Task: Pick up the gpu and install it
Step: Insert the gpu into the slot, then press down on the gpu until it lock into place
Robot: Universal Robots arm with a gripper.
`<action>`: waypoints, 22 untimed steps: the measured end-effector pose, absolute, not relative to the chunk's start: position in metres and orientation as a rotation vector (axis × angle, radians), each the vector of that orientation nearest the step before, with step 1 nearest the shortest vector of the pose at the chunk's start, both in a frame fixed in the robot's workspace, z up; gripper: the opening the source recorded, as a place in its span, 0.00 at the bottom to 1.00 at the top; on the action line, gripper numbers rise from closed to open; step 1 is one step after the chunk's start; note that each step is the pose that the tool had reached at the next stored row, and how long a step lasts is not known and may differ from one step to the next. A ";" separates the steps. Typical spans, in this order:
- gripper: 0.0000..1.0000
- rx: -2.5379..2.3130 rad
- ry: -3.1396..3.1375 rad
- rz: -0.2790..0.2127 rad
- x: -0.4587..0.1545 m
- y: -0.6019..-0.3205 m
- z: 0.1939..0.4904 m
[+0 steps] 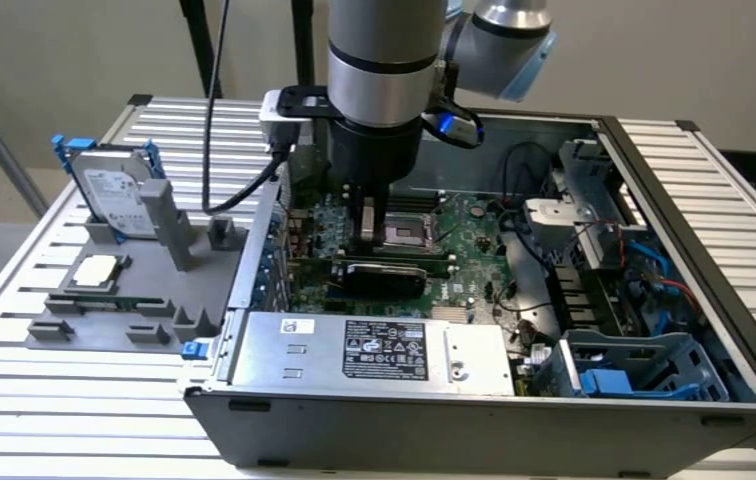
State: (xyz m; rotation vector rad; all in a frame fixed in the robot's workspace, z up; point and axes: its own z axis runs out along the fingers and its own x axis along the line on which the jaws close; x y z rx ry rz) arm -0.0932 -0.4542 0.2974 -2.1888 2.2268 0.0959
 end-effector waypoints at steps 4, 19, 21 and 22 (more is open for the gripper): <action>0.11 -2.205 2.240 0.097 -0.100 -0.454 0.297; 0.11 -2.339 2.324 0.271 -0.109 -0.452 0.297; 0.11 -2.355 2.338 0.308 -0.109 -0.452 0.297; 0.11 -2.362 2.344 0.321 -0.109 -0.452 0.297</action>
